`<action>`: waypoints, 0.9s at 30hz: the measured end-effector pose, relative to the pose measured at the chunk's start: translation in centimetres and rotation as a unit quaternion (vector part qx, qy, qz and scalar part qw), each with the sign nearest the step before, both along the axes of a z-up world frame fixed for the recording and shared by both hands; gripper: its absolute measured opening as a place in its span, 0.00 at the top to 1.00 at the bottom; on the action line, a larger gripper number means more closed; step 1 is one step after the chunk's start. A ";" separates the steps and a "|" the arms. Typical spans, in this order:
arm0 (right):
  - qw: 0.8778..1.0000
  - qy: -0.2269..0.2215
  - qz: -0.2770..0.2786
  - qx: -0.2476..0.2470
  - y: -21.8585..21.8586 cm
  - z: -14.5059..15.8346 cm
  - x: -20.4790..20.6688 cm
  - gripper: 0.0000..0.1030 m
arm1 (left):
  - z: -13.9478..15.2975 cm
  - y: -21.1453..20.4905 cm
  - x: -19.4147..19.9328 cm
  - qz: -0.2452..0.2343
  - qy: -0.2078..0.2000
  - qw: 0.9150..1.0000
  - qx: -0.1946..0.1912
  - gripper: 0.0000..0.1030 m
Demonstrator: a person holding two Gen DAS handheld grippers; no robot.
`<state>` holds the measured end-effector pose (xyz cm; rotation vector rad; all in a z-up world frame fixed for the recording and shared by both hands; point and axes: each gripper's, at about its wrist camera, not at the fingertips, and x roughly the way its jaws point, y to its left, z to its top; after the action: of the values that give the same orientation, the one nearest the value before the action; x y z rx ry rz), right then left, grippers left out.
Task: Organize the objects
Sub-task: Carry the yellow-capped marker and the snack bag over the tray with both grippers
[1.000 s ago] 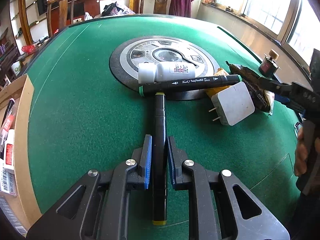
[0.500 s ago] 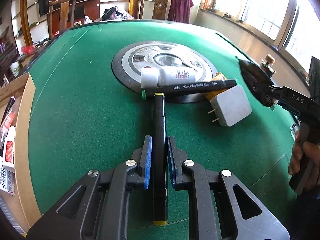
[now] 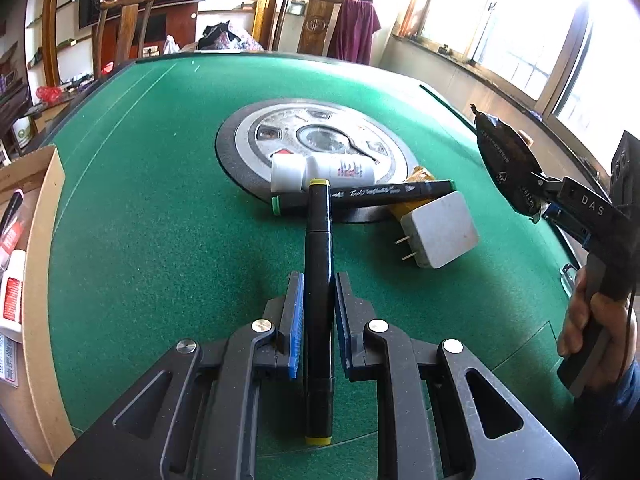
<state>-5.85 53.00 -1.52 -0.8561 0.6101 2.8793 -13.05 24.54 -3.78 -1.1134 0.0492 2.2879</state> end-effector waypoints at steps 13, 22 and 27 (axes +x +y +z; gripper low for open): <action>0.998 0.009 0.070 -0.004 -10.5 1.1 2.6 0.65 | 4.5 -5.2 1.9 -0.003 -0.003 0.997 0.077 0.86; 0.991 -0.003 0.134 0.003 -17.7 2.0 1.0 0.65 | 6.3 -11.1 2.4 0.025 0.000 0.993 0.119 0.86; 0.987 -0.011 0.161 0.016 -20.8 1.9 1.1 0.65 | 6.8 -14.2 2.3 0.047 -0.002 0.990 0.136 0.86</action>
<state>-4.79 32.24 0.42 -1.0696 0.4578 3.1475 -10.79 10.38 2.98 -0.9957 -0.3137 2.2908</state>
